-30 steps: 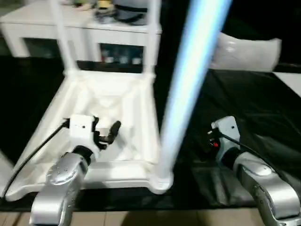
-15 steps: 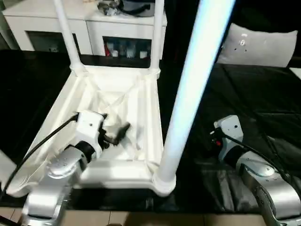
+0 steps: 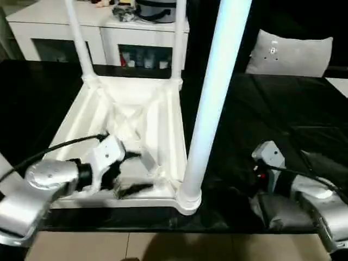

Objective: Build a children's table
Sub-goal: Rotate table base

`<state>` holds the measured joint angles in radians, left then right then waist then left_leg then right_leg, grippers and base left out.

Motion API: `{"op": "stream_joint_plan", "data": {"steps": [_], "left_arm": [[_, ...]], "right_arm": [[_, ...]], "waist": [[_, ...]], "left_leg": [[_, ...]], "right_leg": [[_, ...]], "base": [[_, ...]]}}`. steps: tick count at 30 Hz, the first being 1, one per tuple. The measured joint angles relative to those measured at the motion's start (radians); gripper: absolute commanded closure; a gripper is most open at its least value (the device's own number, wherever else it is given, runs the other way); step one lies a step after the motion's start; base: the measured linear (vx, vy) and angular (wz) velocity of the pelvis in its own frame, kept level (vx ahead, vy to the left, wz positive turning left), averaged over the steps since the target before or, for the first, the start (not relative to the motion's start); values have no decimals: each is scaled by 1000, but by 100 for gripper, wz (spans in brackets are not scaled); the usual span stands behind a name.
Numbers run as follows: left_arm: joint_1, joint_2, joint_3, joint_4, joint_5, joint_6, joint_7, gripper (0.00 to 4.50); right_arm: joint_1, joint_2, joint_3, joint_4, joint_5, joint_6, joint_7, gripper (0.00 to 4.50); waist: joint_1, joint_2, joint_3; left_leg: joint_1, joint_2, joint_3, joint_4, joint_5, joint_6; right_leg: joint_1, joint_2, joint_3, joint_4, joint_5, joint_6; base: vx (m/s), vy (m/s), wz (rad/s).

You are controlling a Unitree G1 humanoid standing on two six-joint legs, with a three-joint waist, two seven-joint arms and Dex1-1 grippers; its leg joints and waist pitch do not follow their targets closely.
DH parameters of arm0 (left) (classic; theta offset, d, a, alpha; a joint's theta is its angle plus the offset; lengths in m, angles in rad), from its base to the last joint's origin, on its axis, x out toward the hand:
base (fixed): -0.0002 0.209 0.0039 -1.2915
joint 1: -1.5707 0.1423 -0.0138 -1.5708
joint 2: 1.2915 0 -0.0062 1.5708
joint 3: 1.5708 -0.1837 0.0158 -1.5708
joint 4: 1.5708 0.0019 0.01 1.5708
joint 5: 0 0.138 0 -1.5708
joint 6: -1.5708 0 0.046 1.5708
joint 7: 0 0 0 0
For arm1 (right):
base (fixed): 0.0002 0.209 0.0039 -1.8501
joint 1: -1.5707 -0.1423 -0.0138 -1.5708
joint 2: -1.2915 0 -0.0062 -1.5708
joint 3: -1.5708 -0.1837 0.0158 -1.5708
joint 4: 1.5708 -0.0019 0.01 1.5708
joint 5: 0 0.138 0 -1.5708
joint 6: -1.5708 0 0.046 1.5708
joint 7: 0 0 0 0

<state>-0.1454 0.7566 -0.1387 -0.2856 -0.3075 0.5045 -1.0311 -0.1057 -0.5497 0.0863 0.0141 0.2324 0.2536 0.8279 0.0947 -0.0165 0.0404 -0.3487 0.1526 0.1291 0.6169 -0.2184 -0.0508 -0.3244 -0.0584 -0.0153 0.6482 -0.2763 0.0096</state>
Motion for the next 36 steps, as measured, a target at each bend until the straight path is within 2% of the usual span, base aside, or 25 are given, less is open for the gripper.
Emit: {"op": "stream_joint_plan", "data": {"steps": [2,7,10,14,21,29,32,36], "left_arm": [[-56,43,-56,30,-2,6,-91,19],[-130,28,-138,137,64,-14,-129,48],[-142,9,-179,173,91,-38,-141,74],[-168,-4,-217,228,120,-61,-150,99],[-223,-47,-236,313,149,-103,-162,152],[-260,-103,-241,372,159,-119,-158,206],[-283,-137,-242,407,176,-121,-127,239],[-342,-191,-240,492,204,-131,-40,260]], "right_arm": [[-10,-25,1,-21,30,2,52,0],[-55,-10,-11,-115,109,59,75,0],[-100,-19,-30,-130,120,73,79,0],[-102,-57,-33,-129,124,94,121,0],[-85,-178,0,-171,133,182,229,0],[-80,-193,-1,-190,153,214,245,0],[-80,-193,-1,-190,152,215,235,0],[-80,-190,-1,-185,147,215,220,0]], "waist": [[6,2,0],[12,7,0],[13,7,-1],[21,8,0],[30,11,2],[34,14,3],[34,14,3],[36,15,4]], "left_leg": [[-10,0,1,0,6,8],[-11,2,3,0,4,4],[-10,2,5,0,5,4],[-11,3,7,0,5,3],[-10,6,13,0,7,3],[-10,8,16,0,8,3],[-10,9,16,0,8,3],[-10,10,16,0,9,2]], "right_leg": [[-11,0,0,0,4,-1],[-11,0,0,0,5,-2],[-11,0,0,0,6,-3],[-12,0,0,0,6,-3],[-11,-1,1,0,8,-5],[-11,-1,0,0,9,-5],[-12,-1,0,0,9,-5],[-12,-1,0,0,10,-5]], "base": [[0,0,0],[0,0,0],[0,0,0],[0,0,0],[0,0,0],[0,0,0],[0,0,0],[0,0,0]]}}
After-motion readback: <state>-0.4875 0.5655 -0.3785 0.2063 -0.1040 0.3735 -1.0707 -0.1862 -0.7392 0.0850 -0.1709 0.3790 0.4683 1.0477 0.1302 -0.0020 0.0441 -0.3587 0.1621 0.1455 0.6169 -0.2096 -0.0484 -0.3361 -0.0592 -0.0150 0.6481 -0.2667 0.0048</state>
